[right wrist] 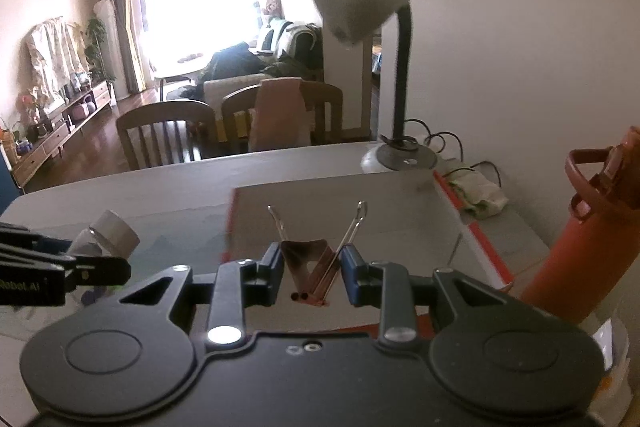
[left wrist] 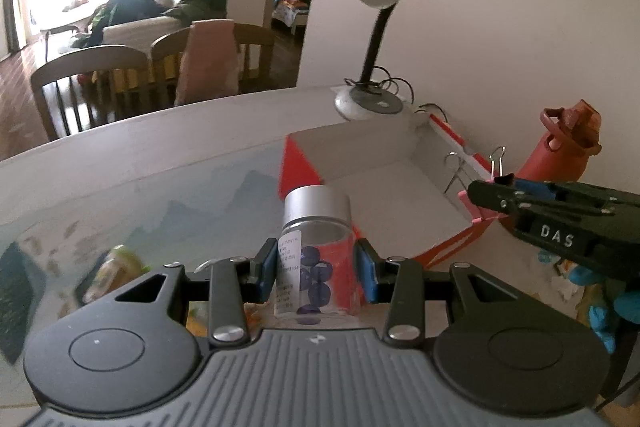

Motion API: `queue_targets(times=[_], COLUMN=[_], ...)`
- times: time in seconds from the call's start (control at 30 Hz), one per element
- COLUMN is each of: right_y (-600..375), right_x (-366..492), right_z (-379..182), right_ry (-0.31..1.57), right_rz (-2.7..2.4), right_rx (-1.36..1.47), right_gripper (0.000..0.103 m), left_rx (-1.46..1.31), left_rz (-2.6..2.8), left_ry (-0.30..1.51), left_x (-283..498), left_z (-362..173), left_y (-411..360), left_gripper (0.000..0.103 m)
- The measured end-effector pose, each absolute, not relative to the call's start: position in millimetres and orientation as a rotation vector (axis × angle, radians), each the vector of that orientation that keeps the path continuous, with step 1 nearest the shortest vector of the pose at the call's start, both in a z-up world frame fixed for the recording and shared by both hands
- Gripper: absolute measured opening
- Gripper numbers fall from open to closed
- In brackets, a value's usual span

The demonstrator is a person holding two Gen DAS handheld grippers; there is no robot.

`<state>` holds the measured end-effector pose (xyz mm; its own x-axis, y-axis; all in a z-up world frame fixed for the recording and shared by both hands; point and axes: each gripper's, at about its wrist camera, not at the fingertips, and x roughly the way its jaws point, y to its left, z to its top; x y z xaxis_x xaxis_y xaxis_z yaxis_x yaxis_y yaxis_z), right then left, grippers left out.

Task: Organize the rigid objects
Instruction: 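Carry the binder clip and pill jar with both tools into the red box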

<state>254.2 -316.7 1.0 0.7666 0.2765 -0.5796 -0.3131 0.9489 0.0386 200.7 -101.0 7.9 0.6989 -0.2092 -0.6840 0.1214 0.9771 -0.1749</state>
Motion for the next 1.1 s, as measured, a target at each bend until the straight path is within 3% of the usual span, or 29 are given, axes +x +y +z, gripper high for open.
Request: queue_targets(times=[0.47, 1.1], right_y=[-355, -344], right_x=[329, 388], right_z=[-36, -87], right_ry=[0.742, 0.969], right_rz=[0.365, 0.416], right_rx=[-0.102, -0.204], right_gripper=[0.030, 0.029], left_rx=[-0.106, -0.056], left_rz=[-0.195, -0.159], left_ry=[0.856, 1.027], left_x=[305, 413], left_z=[-20, -92], left_y=[-184, -219], left_gripper=[0.040, 0.040])
